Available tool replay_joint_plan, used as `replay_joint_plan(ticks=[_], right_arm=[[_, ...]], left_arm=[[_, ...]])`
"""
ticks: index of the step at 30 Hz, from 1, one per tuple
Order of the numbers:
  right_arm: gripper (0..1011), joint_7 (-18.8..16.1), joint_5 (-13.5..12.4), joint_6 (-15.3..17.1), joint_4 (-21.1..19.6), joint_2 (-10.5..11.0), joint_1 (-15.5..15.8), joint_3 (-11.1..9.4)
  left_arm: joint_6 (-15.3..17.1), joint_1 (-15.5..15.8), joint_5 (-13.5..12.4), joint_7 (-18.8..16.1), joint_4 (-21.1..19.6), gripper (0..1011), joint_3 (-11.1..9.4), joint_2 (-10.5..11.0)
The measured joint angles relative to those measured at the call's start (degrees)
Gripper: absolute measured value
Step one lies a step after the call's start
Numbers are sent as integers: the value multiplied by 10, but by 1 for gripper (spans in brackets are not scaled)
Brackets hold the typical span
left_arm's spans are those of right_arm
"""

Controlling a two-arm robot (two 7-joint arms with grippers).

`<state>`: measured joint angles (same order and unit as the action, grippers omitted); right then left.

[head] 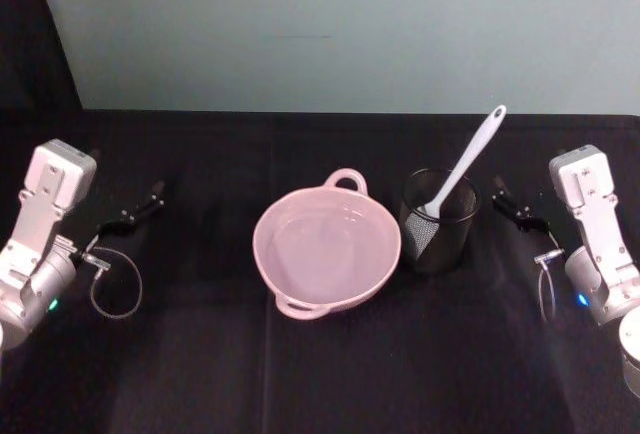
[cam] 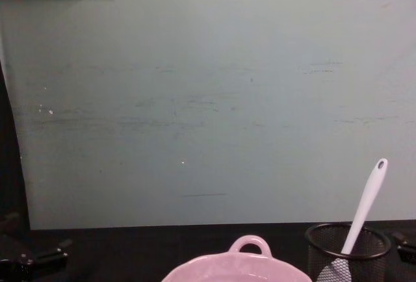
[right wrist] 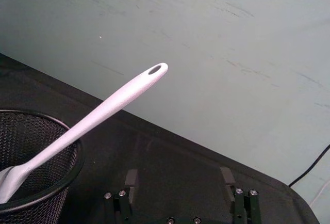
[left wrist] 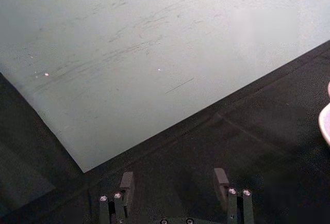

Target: Use the one hand to pick up the spoon and stir the clear water in the bowl.

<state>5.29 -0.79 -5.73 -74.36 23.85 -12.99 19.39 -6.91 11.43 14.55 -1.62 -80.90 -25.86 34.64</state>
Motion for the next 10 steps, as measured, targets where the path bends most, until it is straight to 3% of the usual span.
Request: replay_joint_plan(ticks=[10], right_arm=[[1003, 0, 0, 0, 0, 0, 0, 0]], left_arm=[[0, 0, 0, 0, 0, 1011, 0, 0]])
